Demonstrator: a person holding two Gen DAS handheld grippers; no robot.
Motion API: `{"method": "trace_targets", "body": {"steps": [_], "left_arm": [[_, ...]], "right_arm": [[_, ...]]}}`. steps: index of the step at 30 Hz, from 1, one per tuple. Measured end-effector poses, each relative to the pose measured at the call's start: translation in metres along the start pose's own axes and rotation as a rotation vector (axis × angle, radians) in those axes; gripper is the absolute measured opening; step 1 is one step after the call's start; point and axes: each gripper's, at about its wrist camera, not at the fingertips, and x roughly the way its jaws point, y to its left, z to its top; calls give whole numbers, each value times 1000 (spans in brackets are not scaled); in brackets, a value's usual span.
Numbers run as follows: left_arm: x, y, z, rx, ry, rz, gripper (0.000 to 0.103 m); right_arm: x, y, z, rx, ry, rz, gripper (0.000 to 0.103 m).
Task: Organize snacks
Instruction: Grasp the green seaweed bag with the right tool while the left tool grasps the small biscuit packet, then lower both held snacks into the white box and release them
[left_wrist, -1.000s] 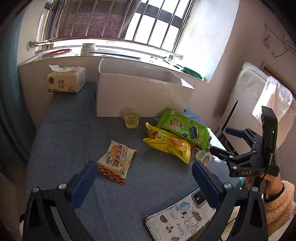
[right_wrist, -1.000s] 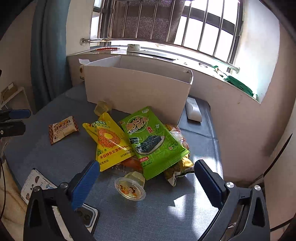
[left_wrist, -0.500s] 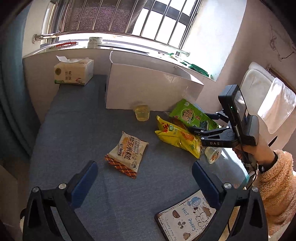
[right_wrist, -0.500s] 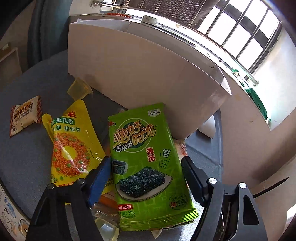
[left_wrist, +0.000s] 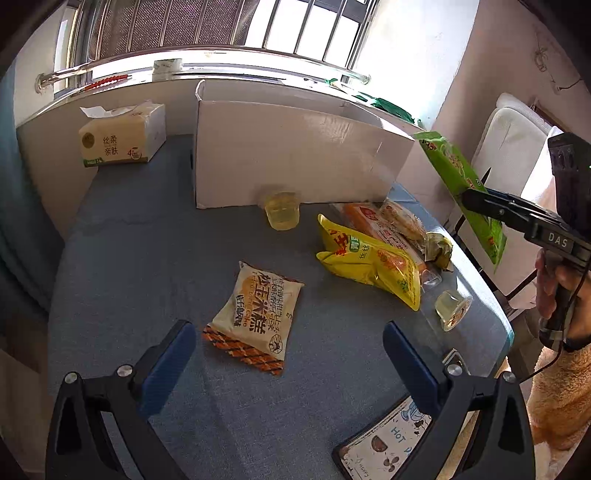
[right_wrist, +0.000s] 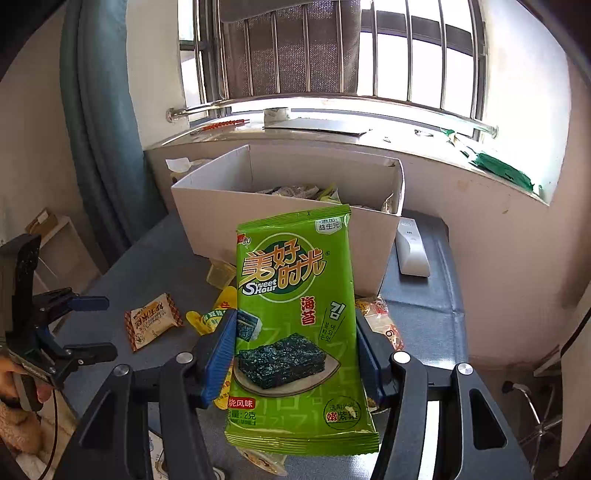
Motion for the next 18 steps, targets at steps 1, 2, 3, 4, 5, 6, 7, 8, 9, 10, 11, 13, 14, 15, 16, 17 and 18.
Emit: {"method": "trace_targets", "body": {"steps": [1, 2, 3, 4, 5, 6, 7, 8, 9, 10, 11, 13, 14, 15, 16, 17, 18], "left_arm": [[8, 1, 3, 9, 21, 13, 103], [14, 2, 5, 17, 35, 24, 103], [21, 4, 6, 26, 50, 30, 103], [28, 4, 8, 36, 68, 39, 103], [33, 4, 9, 46, 82, 50, 103], [39, 5, 10, 54, 97, 60, 103], [44, 5, 10, 65, 111, 66, 103], [47, 3, 11, 82, 117, 67, 102], [49, 0, 11, 104, 122, 70, 101], [50, -2, 10, 126, 122, 83, 96], [52, -3, 10, 145, 125, 95, 80], [51, -7, 11, 192, 117, 144, 49], [49, -8, 12, 192, 118, 140, 48], [45, -7, 13, 176, 111, 113, 48], [39, -7, 14, 161, 89, 95, 46], [34, -8, 15, 155, 67, 93, 46], [28, -8, 16, 152, 48, 100, 46]], "right_arm": [[-8, -1, -2, 28, -17, 29, 63], [-16, -2, -5, 53, -31, 56, 63], [-22, -1, -8, 69, -42, 68, 63], [-27, -1, -13, 82, -52, 73, 63], [-32, 1, -19, 93, -58, 74, 63], [-35, 1, -23, 104, -60, 74, 63], [-38, 1, -28, 119, -60, 80, 63], [-39, 3, -33, 131, -57, 91, 63], [-41, 3, -39, 143, -57, 99, 63], [-42, 4, -44, 156, -53, 109, 63], [-43, 4, -48, 166, -46, 120, 63], [-43, 5, -56, 176, -36, 133, 63], [-43, 5, -58, 179, -31, 136, 63], [-42, 5, -60, 179, -26, 143, 63], [-41, 5, -60, 180, -29, 148, 63], [-41, 6, -61, 181, -33, 153, 63], [-40, 7, -60, 179, -32, 157, 63]]}}
